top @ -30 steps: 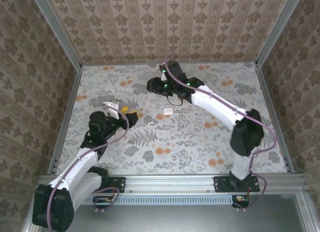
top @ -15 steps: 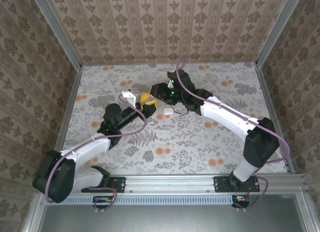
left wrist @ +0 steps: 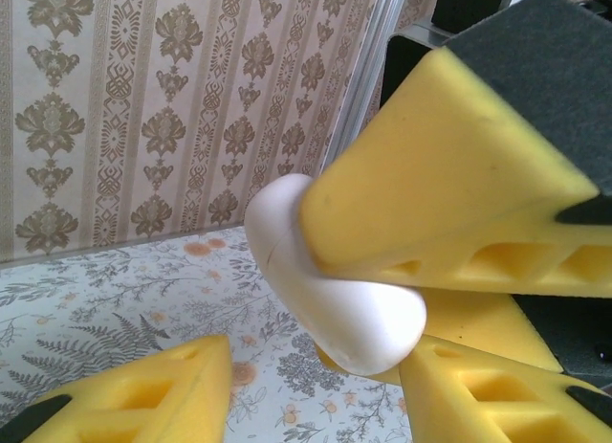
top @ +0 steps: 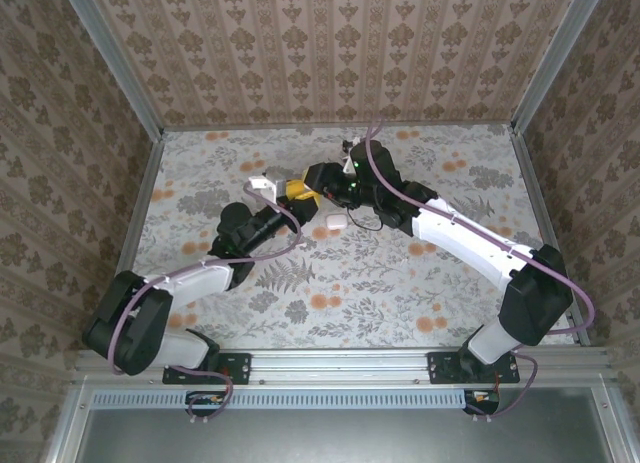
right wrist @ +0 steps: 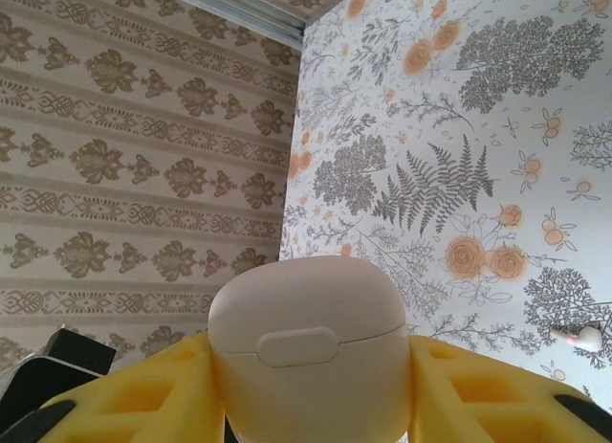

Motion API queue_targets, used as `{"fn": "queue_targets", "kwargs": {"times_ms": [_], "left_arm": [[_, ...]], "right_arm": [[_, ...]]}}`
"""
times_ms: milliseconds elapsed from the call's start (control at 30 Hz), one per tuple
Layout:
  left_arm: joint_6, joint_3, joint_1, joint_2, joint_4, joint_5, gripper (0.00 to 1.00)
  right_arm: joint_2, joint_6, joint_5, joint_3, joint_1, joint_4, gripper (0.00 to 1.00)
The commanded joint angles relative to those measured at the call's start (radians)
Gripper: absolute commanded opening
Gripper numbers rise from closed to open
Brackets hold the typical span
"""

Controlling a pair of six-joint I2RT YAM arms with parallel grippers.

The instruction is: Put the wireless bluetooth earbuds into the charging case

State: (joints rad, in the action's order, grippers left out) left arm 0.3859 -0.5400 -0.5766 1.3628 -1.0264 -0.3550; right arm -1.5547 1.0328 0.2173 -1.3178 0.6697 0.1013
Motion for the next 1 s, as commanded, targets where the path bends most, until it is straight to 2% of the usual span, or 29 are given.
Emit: {"fn": "queue_targets", "kwargs": {"times_ms": [0, 167, 767, 900, 967], "left_arm": [[0.044, -0.032, -0.008, 0.017, -0.111, 0.003, 0.49], [0.068, -0.038, -0.008, 0.045, -0.154, 0.010, 0.43], [0.074, -0.032, -0.034, 0.045, -0.168, -0.001, 0.48], [0.074, -0.041, -0.034, 0.050, -0.153, 0.014, 0.48], [0.075, -0.041, -0.034, 0.054, -0.159, 0.034, 0.44]], "right_arm": [[0.030, 0.026, 0.029, 0.017, 0.007, -0.016, 0.45], [0.027, 0.031, 0.027, 0.025, 0.009, -0.020, 0.46], [0.033, 0.036, 0.009, 0.049, -0.009, -0.017, 0.47], [0.027, 0.045, 0.027, 0.050, -0.009, -0.025, 0.47], [0.031, 0.047, 0.037, 0.051, -0.007, -0.023, 0.47]]}}
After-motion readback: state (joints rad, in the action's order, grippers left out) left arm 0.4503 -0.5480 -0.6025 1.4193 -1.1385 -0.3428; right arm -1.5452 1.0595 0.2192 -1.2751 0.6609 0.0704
